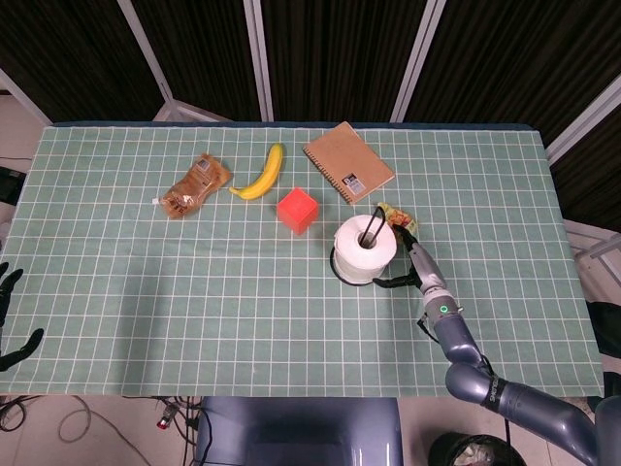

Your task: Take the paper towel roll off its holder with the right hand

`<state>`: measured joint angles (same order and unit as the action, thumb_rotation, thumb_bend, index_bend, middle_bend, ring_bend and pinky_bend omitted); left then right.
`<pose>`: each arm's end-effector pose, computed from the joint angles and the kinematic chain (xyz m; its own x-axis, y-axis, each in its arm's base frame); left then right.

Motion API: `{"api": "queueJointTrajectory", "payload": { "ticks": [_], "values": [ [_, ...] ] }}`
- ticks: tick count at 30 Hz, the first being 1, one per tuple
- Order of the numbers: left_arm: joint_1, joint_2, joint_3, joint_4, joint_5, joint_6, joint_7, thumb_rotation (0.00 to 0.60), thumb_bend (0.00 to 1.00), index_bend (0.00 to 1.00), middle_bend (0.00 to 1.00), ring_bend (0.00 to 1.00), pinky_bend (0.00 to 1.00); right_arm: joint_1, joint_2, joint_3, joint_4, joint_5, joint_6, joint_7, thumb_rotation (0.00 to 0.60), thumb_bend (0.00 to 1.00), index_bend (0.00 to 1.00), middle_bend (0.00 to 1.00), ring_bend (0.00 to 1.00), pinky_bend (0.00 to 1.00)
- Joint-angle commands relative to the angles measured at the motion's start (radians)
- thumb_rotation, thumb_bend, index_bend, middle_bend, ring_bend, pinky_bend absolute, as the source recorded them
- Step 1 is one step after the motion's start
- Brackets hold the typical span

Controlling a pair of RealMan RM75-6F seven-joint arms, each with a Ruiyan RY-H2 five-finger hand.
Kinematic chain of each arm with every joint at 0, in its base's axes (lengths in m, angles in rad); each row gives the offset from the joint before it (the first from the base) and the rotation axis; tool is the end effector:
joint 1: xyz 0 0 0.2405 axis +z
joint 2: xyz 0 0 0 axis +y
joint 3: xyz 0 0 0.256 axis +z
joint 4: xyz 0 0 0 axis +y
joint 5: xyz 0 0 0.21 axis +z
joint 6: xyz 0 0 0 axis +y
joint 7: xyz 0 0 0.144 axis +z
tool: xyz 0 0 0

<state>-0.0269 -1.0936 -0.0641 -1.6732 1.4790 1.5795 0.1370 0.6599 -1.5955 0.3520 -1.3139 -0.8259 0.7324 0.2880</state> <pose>-0.3074 0.1648 0.1772 0.4873 -0.0732 0.8702 0.8728 0.0706 -0.4829 -0.2088 -0.3727 -0.0172 -0.3943 -0.3526 0.8487 -0.9157 0.2283 -0.3306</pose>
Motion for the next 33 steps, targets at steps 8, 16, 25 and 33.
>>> {"api": "queueJointTrajectory", "payload": {
  "ticks": [8,16,25,33],
  "values": [
    [-0.003,-0.001,-0.001,0.0,-0.007,-0.01,0.005,0.6,0.22,0.1,0.0,0.0,0.03,0.023,0.01,0.036,-0.022,-0.018,-0.069,0.061,0.6,0.04,0.0,0.0,0.0,0.0],
    [-0.001,0.004,-0.007,0.001,-0.018,-0.009,-0.008,0.6,0.22,0.1,0.0,0.0,0.03,0.032,-0.039,0.06,0.003,0.003,-0.043,0.085,0.6,0.04,0.0,0.0,0.0,0.0],
    [0.001,0.009,-0.006,-0.001,-0.019,-0.009,-0.017,0.6,0.22,0.1,0.0,0.0,0.03,0.067,-0.084,0.075,0.053,0.072,-0.037,0.055,0.6,0.04,0.0,0.0,0.0,0.0],
    [0.004,0.014,-0.01,-0.001,-0.025,-0.005,-0.03,0.6,0.22,0.1,0.0,0.0,0.03,0.075,-0.137,0.106,0.088,0.107,0.041,0.049,0.6,0.03,0.24,0.2,0.27,0.09]
  ]
}}
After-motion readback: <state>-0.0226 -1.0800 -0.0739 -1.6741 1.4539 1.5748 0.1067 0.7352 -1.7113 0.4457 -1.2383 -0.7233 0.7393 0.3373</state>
